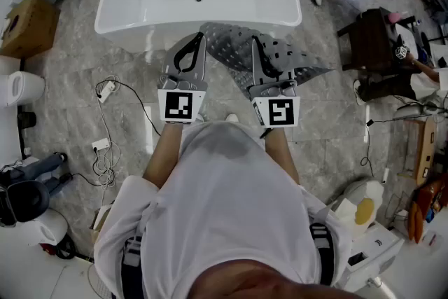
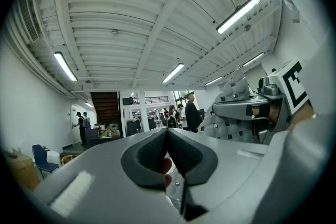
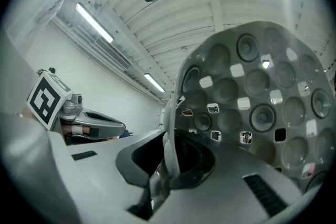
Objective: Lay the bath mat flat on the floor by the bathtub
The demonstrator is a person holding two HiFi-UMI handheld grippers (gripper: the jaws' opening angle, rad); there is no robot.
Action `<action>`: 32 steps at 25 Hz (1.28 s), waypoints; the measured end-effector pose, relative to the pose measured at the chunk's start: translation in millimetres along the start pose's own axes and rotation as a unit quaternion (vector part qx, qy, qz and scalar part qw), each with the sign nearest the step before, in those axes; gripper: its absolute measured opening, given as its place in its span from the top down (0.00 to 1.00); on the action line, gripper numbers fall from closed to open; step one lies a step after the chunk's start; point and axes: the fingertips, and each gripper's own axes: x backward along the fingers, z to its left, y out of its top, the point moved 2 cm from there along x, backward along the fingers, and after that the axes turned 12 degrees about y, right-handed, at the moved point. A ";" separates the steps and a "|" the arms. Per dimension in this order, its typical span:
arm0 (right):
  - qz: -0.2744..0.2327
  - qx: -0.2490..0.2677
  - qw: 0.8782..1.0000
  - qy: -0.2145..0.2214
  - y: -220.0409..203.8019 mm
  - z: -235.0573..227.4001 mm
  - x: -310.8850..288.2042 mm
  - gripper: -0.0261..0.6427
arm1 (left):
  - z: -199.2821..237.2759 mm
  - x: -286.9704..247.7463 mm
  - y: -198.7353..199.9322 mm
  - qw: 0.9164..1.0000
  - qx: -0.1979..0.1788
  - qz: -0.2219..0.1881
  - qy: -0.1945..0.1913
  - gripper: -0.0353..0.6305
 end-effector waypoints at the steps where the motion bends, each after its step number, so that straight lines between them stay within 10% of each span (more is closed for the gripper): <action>1: 0.005 0.006 1.000 0.003 -1.9 -0.8 -0.4 0.93 | 0.2 -1.2 -0.1 1.000 0.000 -0.001 -0.001 0.95; 32: 0.052 -0.067 0.996 0.025 -59.8 -19.0 -6.5 0.92 | 30.3 -5.6 -57.7 0.998 0.021 0.060 0.018 0.95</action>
